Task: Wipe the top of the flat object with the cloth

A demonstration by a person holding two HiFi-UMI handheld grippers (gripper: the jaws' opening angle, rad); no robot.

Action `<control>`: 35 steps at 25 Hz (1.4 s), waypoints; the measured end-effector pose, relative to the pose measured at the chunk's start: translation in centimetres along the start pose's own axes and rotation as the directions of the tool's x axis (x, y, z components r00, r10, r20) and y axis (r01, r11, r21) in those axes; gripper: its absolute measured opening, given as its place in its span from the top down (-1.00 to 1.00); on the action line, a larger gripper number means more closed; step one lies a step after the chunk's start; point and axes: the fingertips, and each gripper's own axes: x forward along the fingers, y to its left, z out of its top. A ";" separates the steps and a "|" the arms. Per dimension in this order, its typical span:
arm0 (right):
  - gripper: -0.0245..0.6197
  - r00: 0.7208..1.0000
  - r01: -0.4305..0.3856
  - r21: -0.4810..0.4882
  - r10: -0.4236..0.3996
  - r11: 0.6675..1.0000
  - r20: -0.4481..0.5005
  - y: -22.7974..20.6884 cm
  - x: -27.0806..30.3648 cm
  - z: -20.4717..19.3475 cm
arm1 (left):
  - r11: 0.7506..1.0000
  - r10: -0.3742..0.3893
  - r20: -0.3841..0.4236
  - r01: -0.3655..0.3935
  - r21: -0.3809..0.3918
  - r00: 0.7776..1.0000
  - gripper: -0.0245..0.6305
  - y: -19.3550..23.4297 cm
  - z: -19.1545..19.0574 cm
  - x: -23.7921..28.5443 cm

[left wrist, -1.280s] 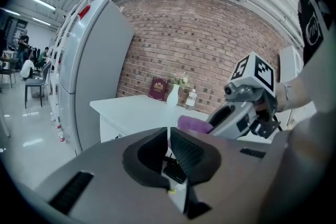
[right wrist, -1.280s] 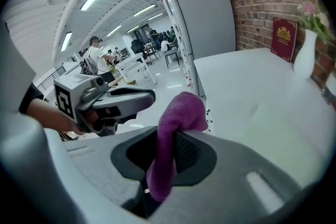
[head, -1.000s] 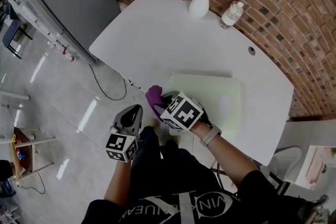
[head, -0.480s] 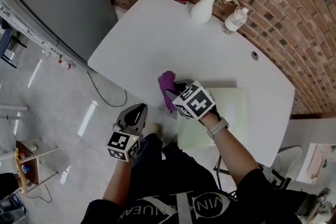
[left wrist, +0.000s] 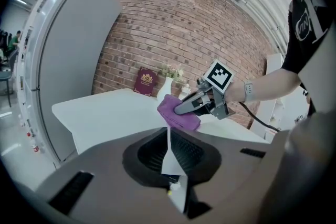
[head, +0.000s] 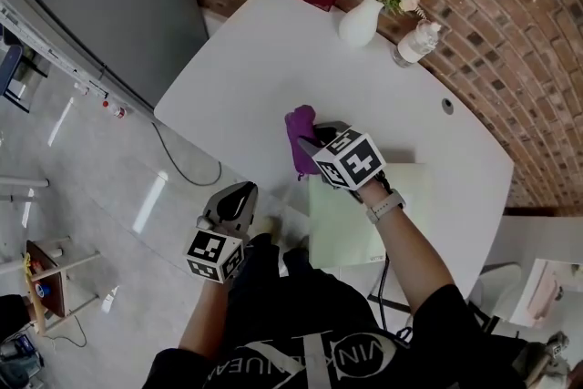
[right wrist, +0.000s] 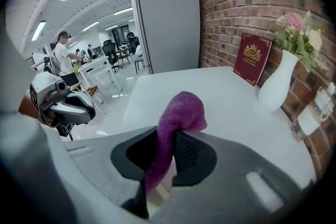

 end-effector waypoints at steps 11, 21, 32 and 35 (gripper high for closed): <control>0.73 0.973 -0.231 -0.446 0.200 0.865 -0.116 -1.2 -0.9 -2.4 | 0.998 0.051 -0.002 -0.051 -0.036 0.999 0.86 -0.1 -0.9 0.0; 0.73 0.934 -0.331 -0.773 0.072 0.541 -0.349 -4.9 -3.3 -7.5 | 0.995 0.092 0.002 -0.092 -0.044 0.996 0.86 -1.7 -1.5 0.2; 0.73 0.740 -0.666 -0.638 0.231 0.387 -0.632 -4.0 -6.3 -12.5 | 0.994 0.108 -0.018 -0.109 -0.025 0.994 0.86 -4.0 -1.9 0.9; 0.73 0.722 -0.678 -0.616 0.207 0.402 -0.660 -5.3 -7.3 -14.2 | 0.994 0.109 -0.025 -0.110 -0.020 0.994 0.86 -4.7 -2.3 1.1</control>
